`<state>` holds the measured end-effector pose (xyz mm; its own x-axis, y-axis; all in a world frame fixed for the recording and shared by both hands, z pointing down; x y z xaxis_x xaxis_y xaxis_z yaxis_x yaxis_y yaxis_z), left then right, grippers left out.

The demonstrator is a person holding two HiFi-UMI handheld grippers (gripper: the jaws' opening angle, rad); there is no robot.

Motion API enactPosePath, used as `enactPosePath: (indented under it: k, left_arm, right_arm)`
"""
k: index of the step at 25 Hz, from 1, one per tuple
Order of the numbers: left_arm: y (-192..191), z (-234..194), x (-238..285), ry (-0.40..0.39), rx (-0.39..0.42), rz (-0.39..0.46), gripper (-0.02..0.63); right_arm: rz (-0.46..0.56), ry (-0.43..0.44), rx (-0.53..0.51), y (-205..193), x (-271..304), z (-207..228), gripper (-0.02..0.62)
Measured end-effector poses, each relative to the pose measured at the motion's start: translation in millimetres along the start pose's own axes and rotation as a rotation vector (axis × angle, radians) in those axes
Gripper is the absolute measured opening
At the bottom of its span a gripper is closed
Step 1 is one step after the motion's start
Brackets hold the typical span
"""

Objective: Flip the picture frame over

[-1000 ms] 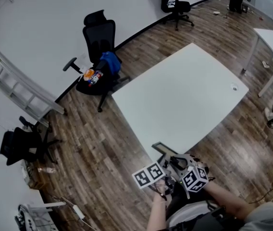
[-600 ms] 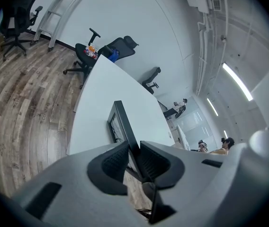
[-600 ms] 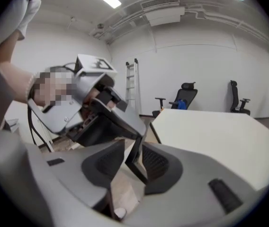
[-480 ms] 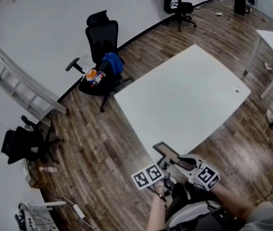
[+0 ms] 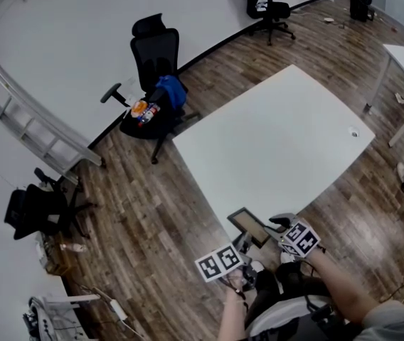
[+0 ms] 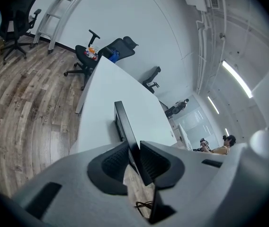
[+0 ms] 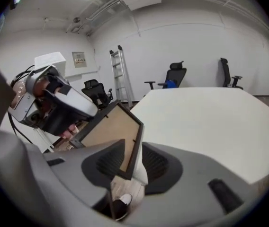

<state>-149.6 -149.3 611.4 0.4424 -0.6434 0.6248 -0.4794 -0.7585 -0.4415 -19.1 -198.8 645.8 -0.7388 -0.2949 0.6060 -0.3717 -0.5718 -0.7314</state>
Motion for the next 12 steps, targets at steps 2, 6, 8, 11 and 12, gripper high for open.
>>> enactPosePath:
  k: [2,6,8,11,12]
  left_arm:
    - [-0.5,-1.4,-0.4,0.002,-0.002,0.0,0.076]
    - [-1.0,-3.4,-0.3,0.003,-0.005,-0.002,0.074]
    - [-1.4,-5.1,-1.0,0.004,-0.009,-0.002,0.072]
    - [-1.2,-7.5,-0.7,0.008,-0.011,-0.001,0.071]
    - [-1.1,-8.5,-0.3,0.01,-0.01,0.001,0.071]
  right_arm:
    - [-0.045,0.007,0.013,-1.9,11.6,3.6,0.117]
    - [-0.13,0.011,0.002,-3.9,24.9,8.1,0.117]
    - [-0.152,0.018,-0.003,-4.4,29.5,8.7,0.116]
    - [-0.165,0.022,-0.007,-4.0,34.0,9.0,0.098]
    - [-0.166,0.02,-0.015,-2.7,34.7,8.4,0.096]
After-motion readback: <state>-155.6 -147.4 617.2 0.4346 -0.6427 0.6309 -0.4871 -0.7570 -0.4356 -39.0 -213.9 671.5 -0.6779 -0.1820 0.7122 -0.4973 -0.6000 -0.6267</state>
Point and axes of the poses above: the fingertips, and each gripper's own axes: x forward along the fingers, z to its right, y out of its top, the point moved 5 cm from there along -x, backward along the fingers, and after that the axes turned 7 degrees about x, right-handed, at the moved point
